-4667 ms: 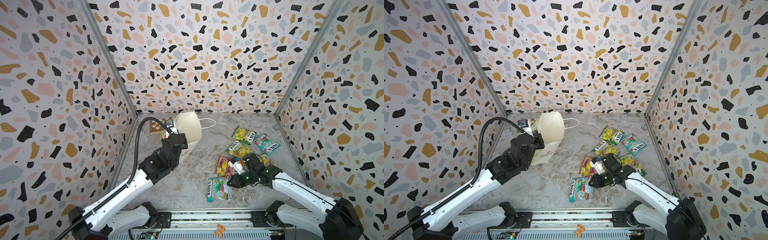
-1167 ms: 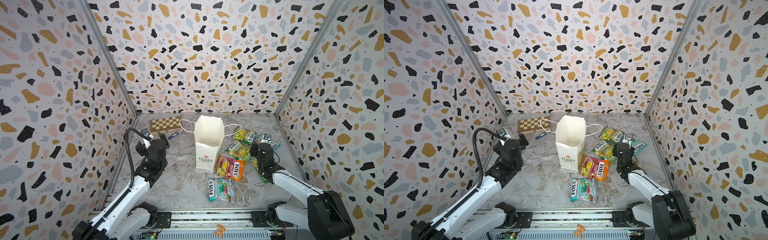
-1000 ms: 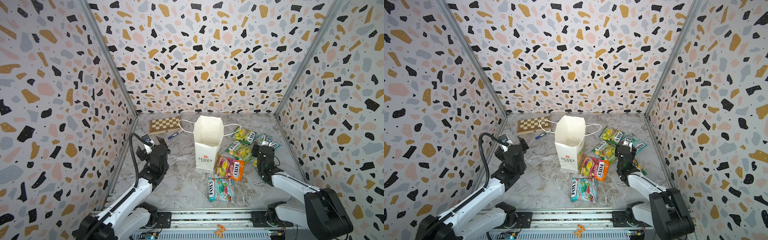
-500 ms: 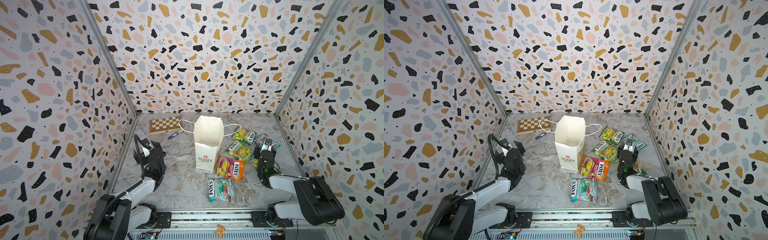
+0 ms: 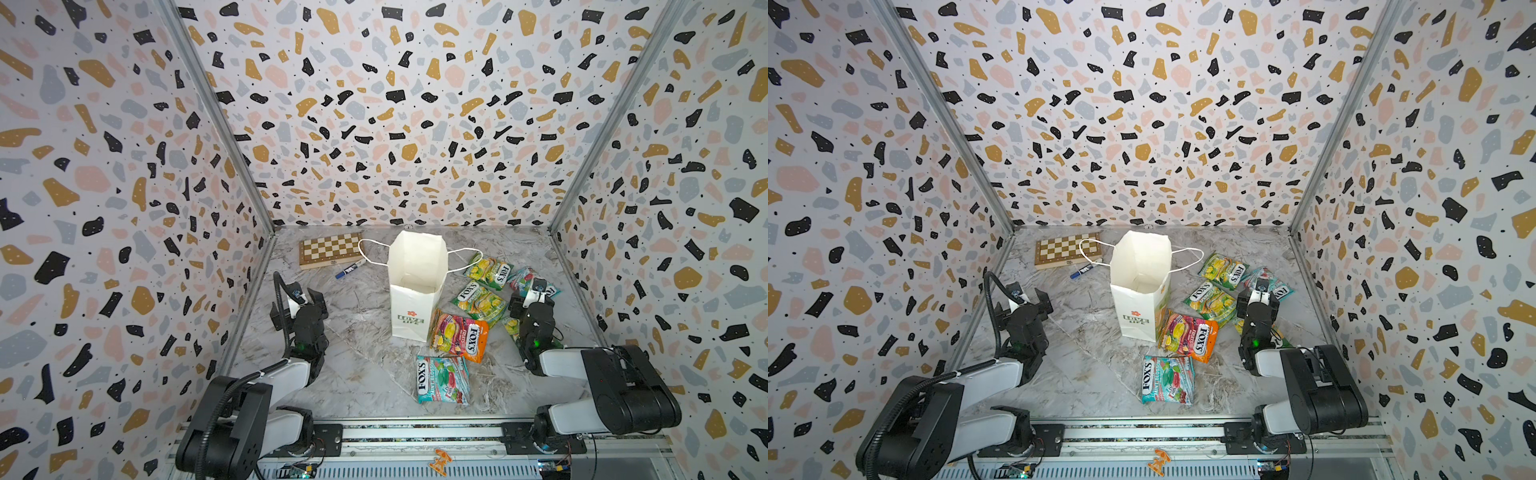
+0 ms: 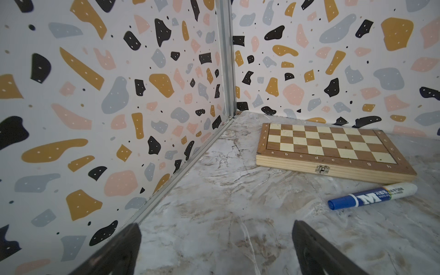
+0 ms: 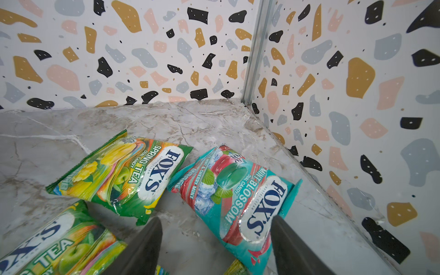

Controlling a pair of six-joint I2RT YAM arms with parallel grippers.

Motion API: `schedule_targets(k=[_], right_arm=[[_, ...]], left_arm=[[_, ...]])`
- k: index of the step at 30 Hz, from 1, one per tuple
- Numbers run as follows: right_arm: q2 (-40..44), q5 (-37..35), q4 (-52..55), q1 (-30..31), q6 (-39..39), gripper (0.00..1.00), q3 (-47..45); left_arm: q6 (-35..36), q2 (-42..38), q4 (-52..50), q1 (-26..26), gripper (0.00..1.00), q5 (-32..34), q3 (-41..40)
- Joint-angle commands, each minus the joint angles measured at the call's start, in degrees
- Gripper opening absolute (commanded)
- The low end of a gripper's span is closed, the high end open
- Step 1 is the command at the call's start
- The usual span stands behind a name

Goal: Take the snacks out of the paper bag
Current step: Reset both arms

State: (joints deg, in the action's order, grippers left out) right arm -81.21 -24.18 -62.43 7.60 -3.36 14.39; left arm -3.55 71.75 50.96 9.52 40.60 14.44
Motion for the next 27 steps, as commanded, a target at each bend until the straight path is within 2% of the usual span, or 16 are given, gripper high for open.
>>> schedule_targets(k=[1, 4, 11, 14, 19, 21, 23, 25, 27], right_arm=[[-0.2, 3.8, -6.3, -1.2, -1.0, 0.74, -2.5], [0.0, 4.5, -7.9, -1.3, -0.9, 0.75, -3.5], [-0.3, 7.4, -10.0, -1.4, 0.2, 0.77, -4.4], [-0.3, 8.1, -11.7, -1.4, 0.5, 0.78, -5.3], [-1.9, 11.7, -13.2, -1.3, 2.1, 0.79, -5.5], [-6.9, 10.9, -21.1, -1.1, 3.2, 0.86, -5.7], [-4.6, 11.1, -14.4, -0.9, 2.3, 0.92, -4.4], [-5.8, 10.8, -16.9, -0.9, 2.8, 1.0, -4.7], [-5.2, 11.0, -15.3, -0.9, 2.2, 0.99, -4.5]], left_arm=[[1.0, 2.5, 6.4, -1.2, 1.0, -5.8, -0.5], [1.7, 4.0, 9.9, -2.1, 1.0, -10.9, -1.5], [1.0, 6.5, 15.9, -4.7, 1.0, -16.9, -4.0], [1.0, 9.8, 21.3, -5.0, 1.0, -17.6, -5.2], [1.3, 9.2, 19.2, -5.0, 1.0, -17.8, -4.9], [1.3, 9.4, 19.0, -5.0, 1.0, -17.6, -4.8], [1.3, 9.4, 18.9, -5.0, 1.0, -17.6, -4.7], [1.3, 9.4, 18.9, -5.1, 1.0, -17.7, -4.7], [1.3, 9.2, 18.9, -5.0, 1.0, -17.6, -4.7]])
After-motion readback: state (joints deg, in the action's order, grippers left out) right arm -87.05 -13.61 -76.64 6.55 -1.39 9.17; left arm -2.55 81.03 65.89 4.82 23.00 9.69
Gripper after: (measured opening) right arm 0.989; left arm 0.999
